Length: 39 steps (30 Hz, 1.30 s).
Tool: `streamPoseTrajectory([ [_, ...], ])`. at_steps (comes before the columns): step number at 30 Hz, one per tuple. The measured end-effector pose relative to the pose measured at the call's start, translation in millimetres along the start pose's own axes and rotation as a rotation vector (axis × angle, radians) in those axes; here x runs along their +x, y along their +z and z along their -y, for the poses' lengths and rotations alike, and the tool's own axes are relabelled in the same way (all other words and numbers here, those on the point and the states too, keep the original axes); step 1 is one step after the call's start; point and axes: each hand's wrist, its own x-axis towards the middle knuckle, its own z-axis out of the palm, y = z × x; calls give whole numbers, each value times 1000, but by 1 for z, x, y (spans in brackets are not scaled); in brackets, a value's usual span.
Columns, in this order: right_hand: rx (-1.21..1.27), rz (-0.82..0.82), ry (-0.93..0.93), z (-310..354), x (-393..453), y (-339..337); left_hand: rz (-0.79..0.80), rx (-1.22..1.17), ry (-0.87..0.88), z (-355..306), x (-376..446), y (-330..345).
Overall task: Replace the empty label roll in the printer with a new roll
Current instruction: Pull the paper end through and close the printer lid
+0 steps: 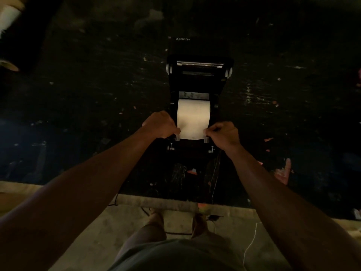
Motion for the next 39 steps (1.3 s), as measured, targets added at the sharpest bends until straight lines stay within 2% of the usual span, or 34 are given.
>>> streamPoseTrajectory([
  [10,-51,89,8,1,7,-14,-49,-38,-2,-1,-2,7],
  [14,-91,145,-4,4,8,-14,-130,32,-15,-3,-6,4],
  [16,-110,155,0,5,7,-13,-203,94,43,-6,-15,5],
  [19,-116,154,8,7,6,-13,-326,117,305,-9,-39,20],
  [22,-123,156,13,9,5,-13,-292,169,519,-4,-55,44],
  [24,-149,167,1,10,4,-15,-238,271,532,0,-57,55],
  [27,-155,135,-28,7,0,-15,-243,325,531,4,-57,62],
  [29,-200,-16,-149,2,-11,-12,-251,346,531,5,-59,64],
  [31,-313,-174,-400,-7,-25,-4,-265,344,541,6,-60,64],
  [32,-378,-189,-523,-11,-34,0,-275,329,548,6,-60,65],
  [35,-607,-41,-726,-20,-56,15,-302,284,573,8,-61,66],
  [39,-726,56,-726,-28,-65,28,-300,244,615,12,-60,66],
])
